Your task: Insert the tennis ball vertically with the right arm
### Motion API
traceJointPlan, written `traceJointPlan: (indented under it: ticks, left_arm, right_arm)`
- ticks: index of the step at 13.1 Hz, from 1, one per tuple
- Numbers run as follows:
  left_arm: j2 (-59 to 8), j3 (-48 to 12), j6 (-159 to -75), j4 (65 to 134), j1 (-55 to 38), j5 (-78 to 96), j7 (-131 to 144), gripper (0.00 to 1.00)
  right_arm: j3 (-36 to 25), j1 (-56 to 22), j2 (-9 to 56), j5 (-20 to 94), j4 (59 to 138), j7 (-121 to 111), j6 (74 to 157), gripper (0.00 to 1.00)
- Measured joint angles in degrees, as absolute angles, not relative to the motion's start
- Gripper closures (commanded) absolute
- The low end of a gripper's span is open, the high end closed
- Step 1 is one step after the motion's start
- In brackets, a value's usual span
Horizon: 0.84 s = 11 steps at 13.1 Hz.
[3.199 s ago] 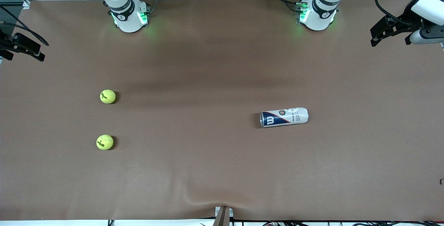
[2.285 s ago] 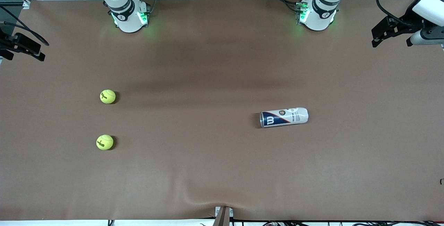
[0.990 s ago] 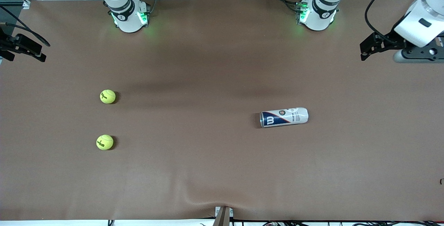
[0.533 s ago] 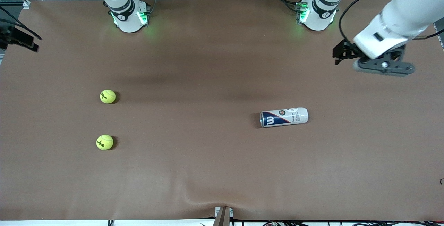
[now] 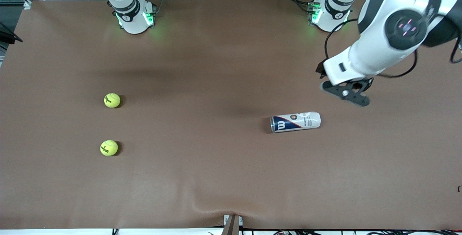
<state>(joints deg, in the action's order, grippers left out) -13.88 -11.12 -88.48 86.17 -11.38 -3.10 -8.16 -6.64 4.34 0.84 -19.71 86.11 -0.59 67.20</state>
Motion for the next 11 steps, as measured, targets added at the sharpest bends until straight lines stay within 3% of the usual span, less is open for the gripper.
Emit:
traceJointPlan:
  ticks: [5, 11]
  left_arm:
    - [-21.14, -11.21, -89.25, 83.68, -14.47, -11.81, -18.22, 0.00]
    - [-28.07, -11.04, -95.45, 83.61, -17.06, -19.54, -34.43, 0.00]
  right_arm:
    - [-6.61, 5.08, 12.02, -43.48, 85.69, -8.01, 67.42, 0.00]
    - [-5.81, 4.72, 12.31, -27.40, 76.16, -0.63, 64.05, 0.00]
